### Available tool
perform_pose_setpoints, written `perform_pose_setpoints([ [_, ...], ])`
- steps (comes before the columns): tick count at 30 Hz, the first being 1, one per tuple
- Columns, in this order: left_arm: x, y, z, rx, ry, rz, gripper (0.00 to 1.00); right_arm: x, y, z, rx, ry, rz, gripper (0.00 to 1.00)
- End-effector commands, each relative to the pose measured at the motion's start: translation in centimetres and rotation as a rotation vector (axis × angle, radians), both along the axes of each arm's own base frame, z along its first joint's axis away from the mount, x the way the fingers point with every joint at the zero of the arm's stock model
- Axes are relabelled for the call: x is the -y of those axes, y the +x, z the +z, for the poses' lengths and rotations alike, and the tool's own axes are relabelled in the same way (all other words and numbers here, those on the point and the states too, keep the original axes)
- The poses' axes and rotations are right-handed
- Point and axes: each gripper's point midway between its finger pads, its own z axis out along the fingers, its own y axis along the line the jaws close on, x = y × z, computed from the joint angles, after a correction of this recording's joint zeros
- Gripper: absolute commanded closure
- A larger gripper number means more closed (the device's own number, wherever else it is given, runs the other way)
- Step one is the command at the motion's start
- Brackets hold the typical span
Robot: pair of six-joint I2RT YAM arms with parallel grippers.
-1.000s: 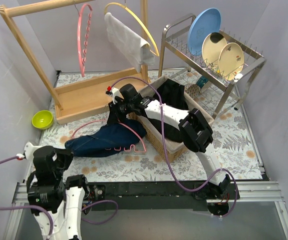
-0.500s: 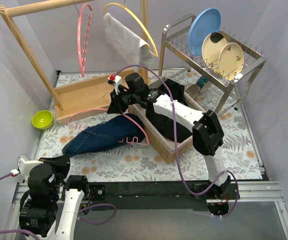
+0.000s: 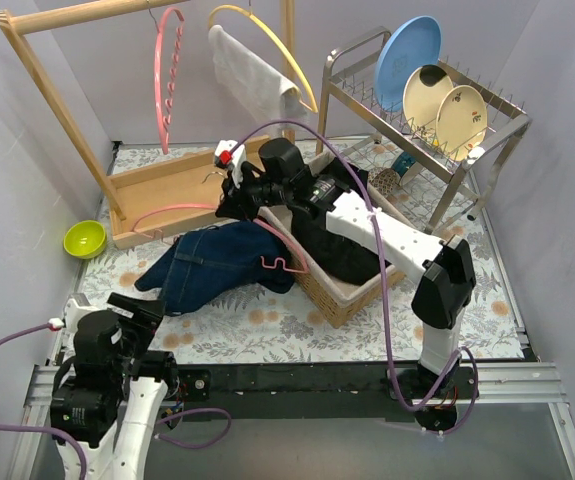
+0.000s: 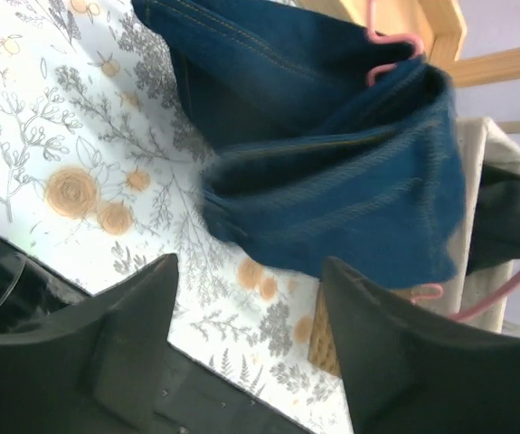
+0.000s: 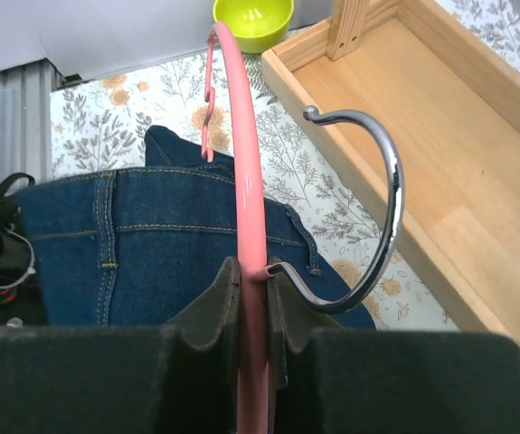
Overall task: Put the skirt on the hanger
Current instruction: Place skirt on hanger
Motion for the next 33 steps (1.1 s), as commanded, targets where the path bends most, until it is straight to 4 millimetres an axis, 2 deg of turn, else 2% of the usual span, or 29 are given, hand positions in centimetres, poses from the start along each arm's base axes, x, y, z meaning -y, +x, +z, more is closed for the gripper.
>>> perform_pose_setpoints([
  [1, 0.9, -0.8, 5.8, 0.158, 0.044, -0.102, 0.28, 0.8, -1.4, 0.0, 0.125, -0.015, 0.000, 0.99],
  [2, 1.0, -1.0, 7.3, 0.193, 0.088, -0.141, 0.24, 1.0, -1.2, -0.4, 0.152, -0.021, -0.011, 0.99],
  [3, 1.1, -1.9, 10.2, 0.276, 0.099, -0.152, 0.21, 1.3, -1.3, -1.0, 0.158, -0.031, -0.015, 0.99],
  [4, 1.3, -1.8, 11.2, 0.305, 0.115, -0.177, 0.21, 1.3, -1.7, -2.5, 0.155, -0.055, -0.011, 0.99],
  [5, 2.5, -1.4, 11.8, 0.306, 0.113, -0.253, 0.20, 1.4, -1.8, -3.3, 0.155, -0.067, -0.008, 0.99],
  [7, 4.5, 0.2, 11.3, 0.298, 0.128, -0.389, 0.19, 1.3, -2.6, -4.2, 0.153, -0.081, 0.014, 0.99],
  [8, 5.6, 1.0, 10.7, 0.291, 0.122, -0.458, 0.19, 1.3, -2.8, -4.3, 0.152, -0.082, 0.023, 0.99],
  [9, 7.7, 1.4, 10.2, 0.293, 0.102, -0.606, 0.23, 1.2, -3.0, -4.2, 0.150, -0.080, 0.031, 0.99],
  [10, 8.4, 3.0, 8.8, 0.288, 0.095, -0.646, 0.24, 1.2, -3.2, -4.0, 0.148, -0.075, 0.042, 0.99],
  [11, 8.6, 3.6, 8.1, 0.286, 0.099, -0.668, 0.24, 1.2, -3.3, -3.6, 0.151, -0.069, 0.044, 0.99],
  [13, 8.5, 5.5, 5.9, 0.223, 0.113, -0.678, 0.24, 1.3, -3.4, -3.2, 0.153, -0.065, 0.052, 0.99],
  [16, 8.8, 7.3, 4.2, 0.181, 0.108, -0.704, 0.28, 1.5, -3.6, -3.2, 0.159, -0.060, 0.062, 0.99],
  [22, 7.6, 9.4, -0.4, 0.052, 0.122, -0.637, 0.37, 1.1, -4.1, -4.8, 0.081, -0.061, 0.104, 0.99],
  [23, 7.7, 9.5, -1.8, 0.017, 0.105, -0.636, 0.39, 1.0, -4.1, -5.2, 0.070, -0.065, 0.105, 0.99],
  [25, 7.8, 10.0, -2.2, 0.012, 0.092, -0.632, 0.41, 0.9, -4.1, -5.2, 0.060, -0.062, 0.111, 0.99],
  [26, 7.5, 10.5, -2.6, -0.011, 0.096, -0.616, 0.46, 0.9, -4.2, -5.4, 0.053, -0.065, 0.113, 0.99],
  [29, 6.4, 11.4, -3.1, -0.050, 0.123, -0.555, 0.46, 0.9, -4.2, -5.5, 0.042, -0.063, 0.116, 0.99],
  [33, 6.5, 12.5, -4.8, -0.115, 0.107, -0.561, 0.47, 1.2, -3.9, -5.3, 0.028, -0.056, 0.110, 0.99],
])
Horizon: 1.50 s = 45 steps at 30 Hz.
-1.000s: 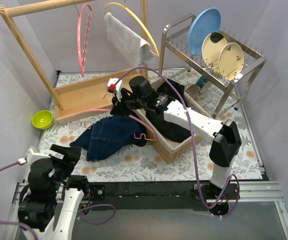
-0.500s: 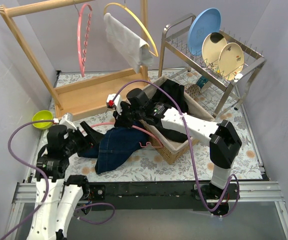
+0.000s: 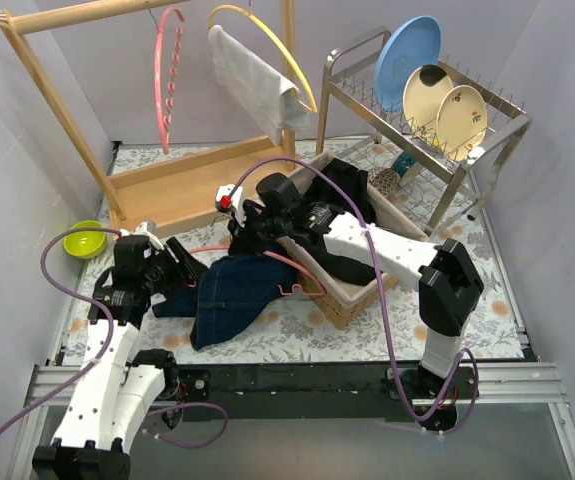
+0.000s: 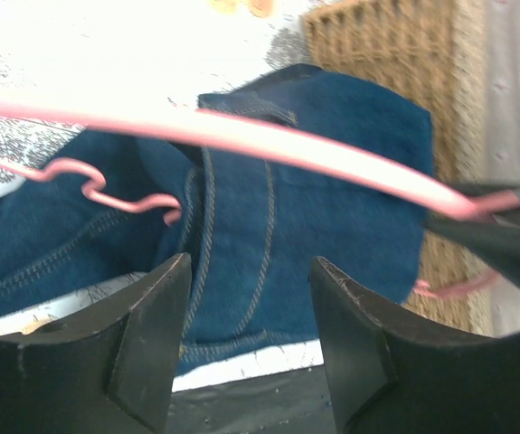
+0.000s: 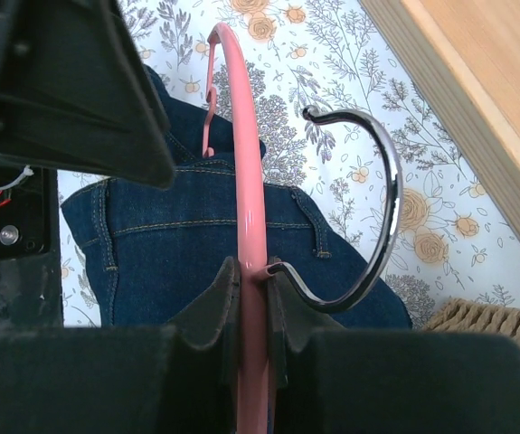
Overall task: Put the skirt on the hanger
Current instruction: Place skirt on hanger
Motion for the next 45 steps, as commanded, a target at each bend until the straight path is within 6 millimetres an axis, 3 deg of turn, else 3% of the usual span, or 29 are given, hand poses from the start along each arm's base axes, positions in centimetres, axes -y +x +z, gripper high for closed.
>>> perform_pose_setpoints([
  [1, -0.5, 1.9, -0.8, -0.005, 0.023, 0.027, 0.48, -0.6, 0.6, 3.4, 0.024, 0.109, 0.020, 0.99],
  [6, 0.0, 2.5, -2.5, -0.055, 0.017, 0.009, 0.55, -0.5, 0.6, 3.4, 0.009, 0.112, 0.022, 0.99],
  [13, 0.9, 2.5, -2.7, -0.061, -0.005, -0.033, 0.76, -0.2, 1.0, 3.4, -0.010, 0.118, 0.019, 0.99],
  [16, 1.2, 2.4, -2.5, -0.063, -0.012, -0.050, 1.00, -0.2, 1.1, 3.3, -0.015, 0.117, 0.014, 0.99],
  [20, 1.6, 2.4, -0.4, -0.004, -0.032, -0.069, 1.00, 0.0, 1.5, 3.4, -0.008, 0.117, 0.002, 0.99],
  [23, 1.9, 2.0, 2.9, 0.073, -0.049, -0.089, 1.00, 0.0, 2.2, 3.3, -0.003, 0.114, -0.012, 0.99],
  [24, 2.3, 1.4, 4.7, 0.109, -0.066, -0.110, 1.00, 0.2, 2.6, 3.3, -0.002, 0.114, -0.019, 0.99],
  [28, 3.3, -1.4, 8.7, 0.192, -0.133, -0.163, 1.00, 0.3, 4.0, 4.3, -0.007, 0.137, -0.041, 0.99],
  [33, 5.8, -6.2, 9.8, 0.187, -0.290, -0.304, 1.00, 0.3, 5.8, 6.5, -0.010, 0.177, -0.051, 0.99],
  [34, 7.0, -8.2, 10.6, 0.196, -0.361, -0.389, 1.00, 0.2, 6.0, 6.6, -0.013, 0.180, -0.048, 0.99],
  [41, 9.2, -16.0, 11.9, 0.169, -0.598, -0.616, 1.00, -0.4, 7.6, 8.6, -0.011, 0.220, -0.065, 0.99],
  [44, 9.0, -17.2, 10.3, 0.096, -0.611, -0.579, 1.00, -0.7, 8.1, 9.6, -0.009, 0.236, -0.063, 0.99],
  [45, 8.8, -17.8, 8.8, 0.044, -0.595, -0.564, 1.00, -0.8, 8.0, 9.6, -0.014, 0.234, -0.057, 0.99],
])
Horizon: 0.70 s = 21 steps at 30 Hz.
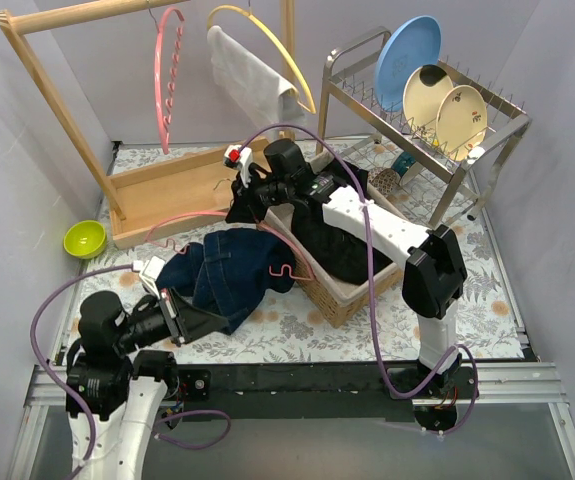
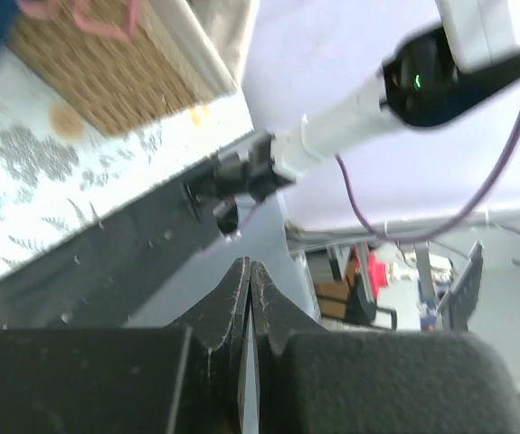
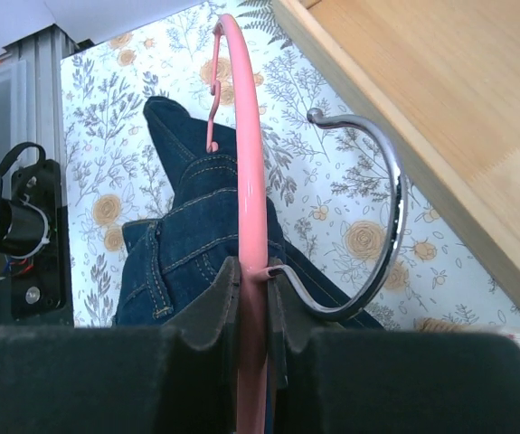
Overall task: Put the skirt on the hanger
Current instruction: Place skirt on hanger
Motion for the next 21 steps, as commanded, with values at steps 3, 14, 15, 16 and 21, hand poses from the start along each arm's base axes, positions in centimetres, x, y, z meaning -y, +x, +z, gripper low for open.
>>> perform_pose_setpoints([
  [3, -0.5, -2.7, -4.3, -0.223, 0.047, 0.023, 0.93, -0.4, 1.7, 6.3, 0.112, 0.139, 0.025, 0.99],
  [14, -7.1, 12.2, -3.4, -0.072, 0.287, 0.589, 0.40, -0.1, -1.9, 5.6, 0.120, 0.126, 0.099, 0.99],
  [15, -7.1, 13.2, -3.3, -0.052, 0.284, 0.596, 0.41, 0.1, -2.1, 5.2, 0.113, 0.120, 0.101, 0.99],
  [16, -7.1, 13.7, -3.6, -0.052, 0.290, 0.594, 0.41, 0.2, -2.3, 5.4, 0.115, 0.124, 0.105, 0.99],
  [21, -7.8, 15.6, -3.7, -0.044, 0.366, 0.610, 0.44, -0.1, -2.9, 6.5, 0.109, 0.151, 0.137, 0.99],
])
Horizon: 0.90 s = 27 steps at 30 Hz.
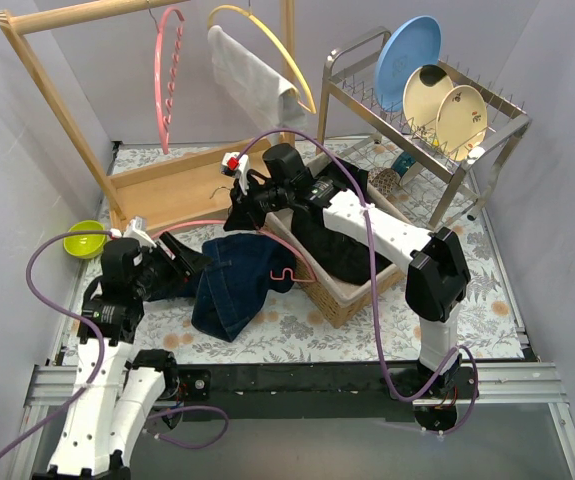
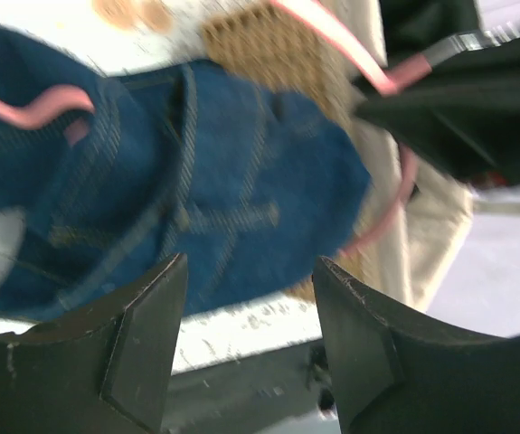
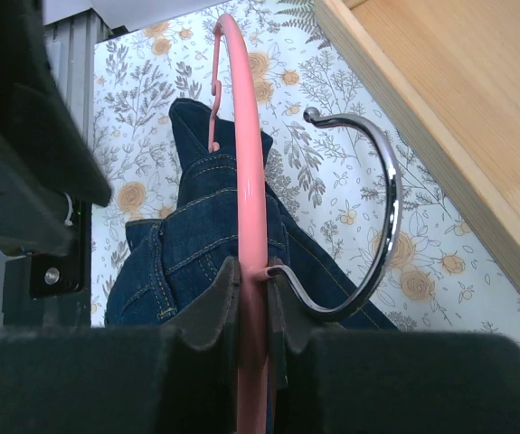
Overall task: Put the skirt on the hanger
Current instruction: Place skirt on hanger
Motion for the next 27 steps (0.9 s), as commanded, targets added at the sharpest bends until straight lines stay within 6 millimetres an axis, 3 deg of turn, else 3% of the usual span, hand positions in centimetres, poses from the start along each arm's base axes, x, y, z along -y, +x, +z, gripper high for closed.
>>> perform_pose_setpoints([
  [1, -1.5, 2.4, 1.7, 0.109, 0.098, 0.051, 0.44, -0.1, -1.1, 7.0, 0.094, 0.155, 0.077, 0.99],
  [6, -1.7, 3.0, 1.0, 0.085, 0.122, 0.046, 0.46, -1.1, -2.1, 7.9, 0.040, 0.179, 0.116, 0.99],
  [15, -1.2, 3.4, 0.6, 0.074, 0.118, 0.016, 0.51, -1.1, -2.7, 8.5, 0.039, 0.190, 0.131, 0.99],
  [17, -1.0, 3.4, 1.3, 0.099, 0.104, 0.008, 0.65, -1.1, -2.6, 8.6, 0.041, 0.193, 0.131, 0.99],
  [19, -0.6, 3.2, 1.7, 0.111, 0.089, -0.010, 0.71, -1.1, -2.8, 8.6, 0.019, 0.193, 0.128, 0.99],
  [27, -0.9, 3.1, 1.6, 0.096, 0.112, -0.005, 0.73, -1.0, -3.1, 9.1, 0.011, 0.204, 0.135, 0.99],
])
